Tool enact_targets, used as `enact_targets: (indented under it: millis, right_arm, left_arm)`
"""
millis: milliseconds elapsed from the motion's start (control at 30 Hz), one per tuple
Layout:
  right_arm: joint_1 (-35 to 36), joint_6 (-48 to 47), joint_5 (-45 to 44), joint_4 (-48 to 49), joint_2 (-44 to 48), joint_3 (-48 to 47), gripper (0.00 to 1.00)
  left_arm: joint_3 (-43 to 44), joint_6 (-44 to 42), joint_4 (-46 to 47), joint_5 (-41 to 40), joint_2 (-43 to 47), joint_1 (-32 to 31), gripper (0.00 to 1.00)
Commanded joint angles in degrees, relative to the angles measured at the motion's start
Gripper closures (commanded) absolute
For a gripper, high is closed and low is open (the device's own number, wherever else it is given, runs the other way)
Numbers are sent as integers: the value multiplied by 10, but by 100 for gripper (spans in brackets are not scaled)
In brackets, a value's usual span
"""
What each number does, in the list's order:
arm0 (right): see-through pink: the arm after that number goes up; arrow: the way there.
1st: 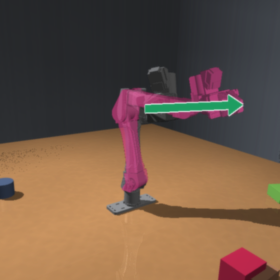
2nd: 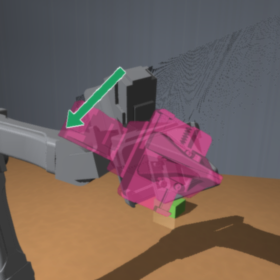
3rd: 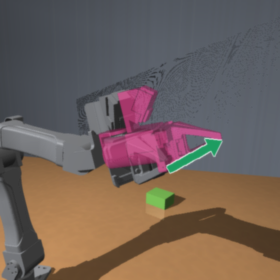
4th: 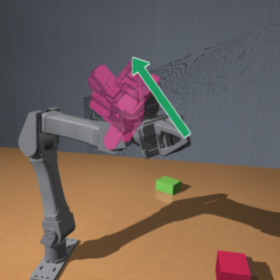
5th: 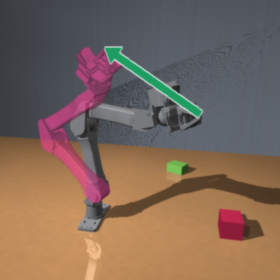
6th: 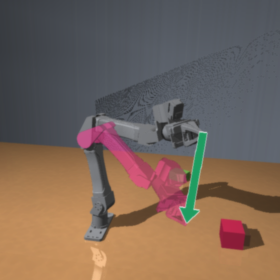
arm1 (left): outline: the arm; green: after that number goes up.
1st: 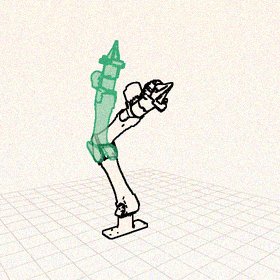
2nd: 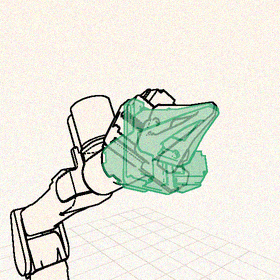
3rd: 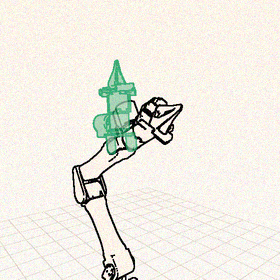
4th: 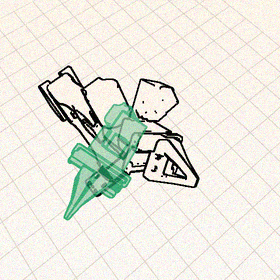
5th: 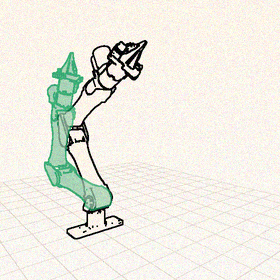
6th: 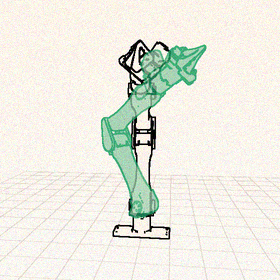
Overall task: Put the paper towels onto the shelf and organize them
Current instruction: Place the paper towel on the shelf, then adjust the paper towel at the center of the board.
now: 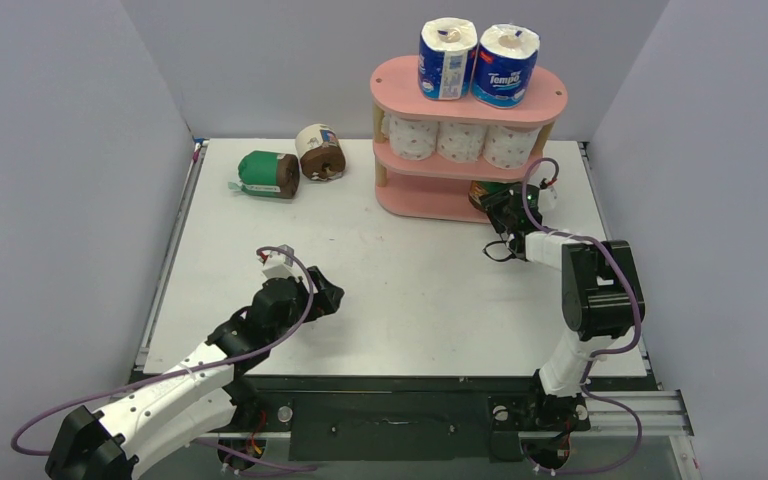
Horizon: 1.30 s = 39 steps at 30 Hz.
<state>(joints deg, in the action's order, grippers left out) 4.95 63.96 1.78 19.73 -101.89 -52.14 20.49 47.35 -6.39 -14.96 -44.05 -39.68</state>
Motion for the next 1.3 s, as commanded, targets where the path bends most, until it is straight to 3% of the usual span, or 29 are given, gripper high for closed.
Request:
enact_targets:
  millis: [0,267,600,800,900,1033,1167,1233,1267]
  right_arm:
    - [-3,-13,-9,29,26,-3,59]
    - [10,-42,-2,-8,113,65,58]
    - [40,-131,-26,-123,313,168,56]
    - [152,-239,-138,-248,473,188,54]
    - [223,-270,-211,-290,537,192,52]
    - [291,-276,-257,-319,576,210,47]
    - [324,-255,-265,-311,582,242,40]
    - [335,-245,-261,-300,584,258,22]
    - [341,-243,-260,-296,585,263,20]
  left_arm:
    - [14,-6,19,3,-1,3,18]
    - [14,-3,12,5,12,4,18]
    - [26,3,-8,7,19,4,18]
    - [58,-6,-36,-8,17,11,16]
    - [93,-9,-60,-20,3,20,11]
    - [151,-12,-87,-14,-40,61,3]
    - [200,3,-88,60,-93,147,3]
    - [216,27,-73,106,-122,205,3]
    - [225,46,-58,121,-143,241,3]
